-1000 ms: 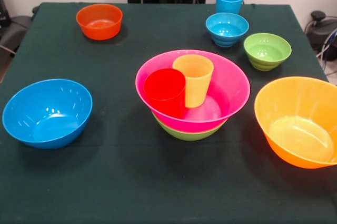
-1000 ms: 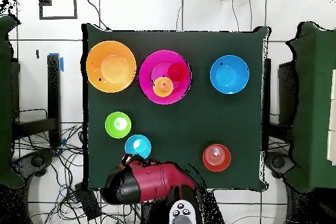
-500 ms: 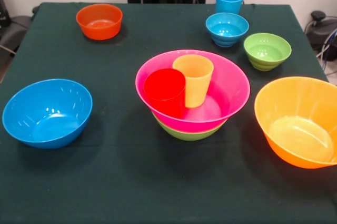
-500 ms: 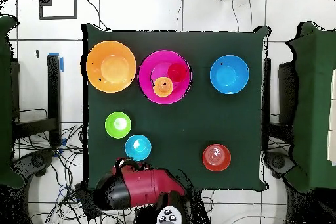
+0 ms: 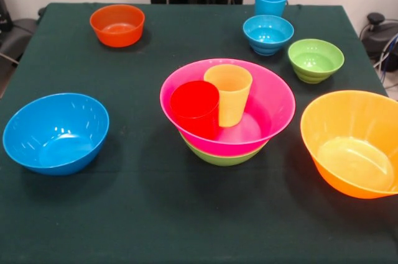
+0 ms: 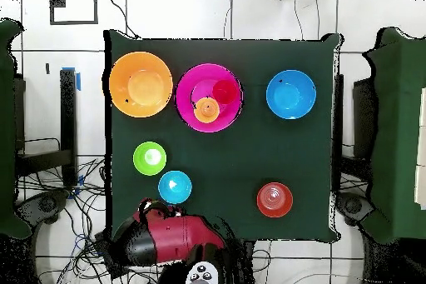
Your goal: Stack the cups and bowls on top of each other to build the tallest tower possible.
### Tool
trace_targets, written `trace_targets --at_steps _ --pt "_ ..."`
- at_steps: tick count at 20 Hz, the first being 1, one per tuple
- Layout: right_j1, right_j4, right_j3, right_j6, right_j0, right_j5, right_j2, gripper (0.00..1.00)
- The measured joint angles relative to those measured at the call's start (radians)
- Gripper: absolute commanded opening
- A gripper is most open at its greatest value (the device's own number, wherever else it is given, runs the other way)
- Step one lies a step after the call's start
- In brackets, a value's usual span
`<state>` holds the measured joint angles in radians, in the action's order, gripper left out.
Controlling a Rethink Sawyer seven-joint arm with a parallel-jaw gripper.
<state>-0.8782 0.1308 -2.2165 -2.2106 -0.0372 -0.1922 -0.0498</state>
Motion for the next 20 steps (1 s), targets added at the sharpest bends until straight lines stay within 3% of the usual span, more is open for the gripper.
trace_targets --at_steps 12,20 --pt "0.029 -0.024 0.000 0.000 -0.005 0.012 -0.005 1.00" --pt "0.073 -0.092 0.000 -0.011 -0.105 0.034 -0.046 1.00"
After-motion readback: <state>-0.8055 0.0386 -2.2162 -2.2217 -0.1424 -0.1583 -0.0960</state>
